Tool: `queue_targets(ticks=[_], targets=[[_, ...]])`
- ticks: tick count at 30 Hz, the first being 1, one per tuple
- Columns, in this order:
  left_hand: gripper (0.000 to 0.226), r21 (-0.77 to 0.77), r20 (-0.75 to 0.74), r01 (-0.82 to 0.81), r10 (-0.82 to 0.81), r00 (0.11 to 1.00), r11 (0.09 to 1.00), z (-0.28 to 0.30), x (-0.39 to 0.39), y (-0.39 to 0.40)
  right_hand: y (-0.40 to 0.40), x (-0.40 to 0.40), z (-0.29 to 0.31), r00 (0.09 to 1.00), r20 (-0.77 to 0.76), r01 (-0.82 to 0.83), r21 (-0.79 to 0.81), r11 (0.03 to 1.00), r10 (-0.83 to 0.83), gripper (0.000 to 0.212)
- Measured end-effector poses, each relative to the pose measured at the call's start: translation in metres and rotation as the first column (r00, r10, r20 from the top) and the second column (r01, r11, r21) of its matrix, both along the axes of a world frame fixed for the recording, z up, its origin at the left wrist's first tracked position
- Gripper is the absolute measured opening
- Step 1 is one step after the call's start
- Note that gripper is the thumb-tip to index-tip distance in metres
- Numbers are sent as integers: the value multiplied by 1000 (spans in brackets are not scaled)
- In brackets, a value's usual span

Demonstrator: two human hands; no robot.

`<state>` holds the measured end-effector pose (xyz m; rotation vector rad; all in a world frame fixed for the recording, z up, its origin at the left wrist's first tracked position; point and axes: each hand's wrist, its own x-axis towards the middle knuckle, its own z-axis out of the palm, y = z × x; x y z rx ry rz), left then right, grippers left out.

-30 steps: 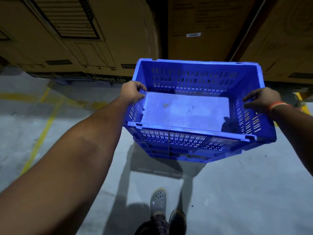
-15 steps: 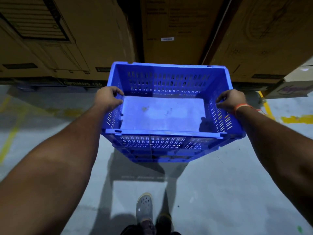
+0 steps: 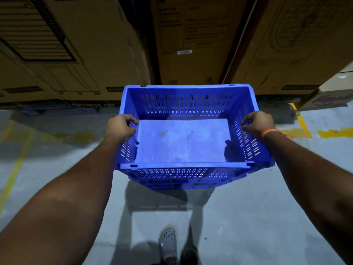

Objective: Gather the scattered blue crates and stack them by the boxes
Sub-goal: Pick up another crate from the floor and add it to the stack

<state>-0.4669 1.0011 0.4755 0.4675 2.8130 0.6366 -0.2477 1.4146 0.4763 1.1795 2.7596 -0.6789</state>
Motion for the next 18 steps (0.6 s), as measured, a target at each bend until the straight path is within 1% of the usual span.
queue_targets(ticks=[5,12,18], targets=[[16,4,39,-1,1,999,1000,5,2,1,-1,1,3,1000,11,2,-15,1000,-2,15],[23,31,68,-38,35,997,999,2,0,1,1,-3,5,1000,20,-15,-6,1000,15,13],[20,29,81,-51,48,996,998,-5,-5,0,7,-6,-4,1000,-2,-11,13,1000,11,11]])
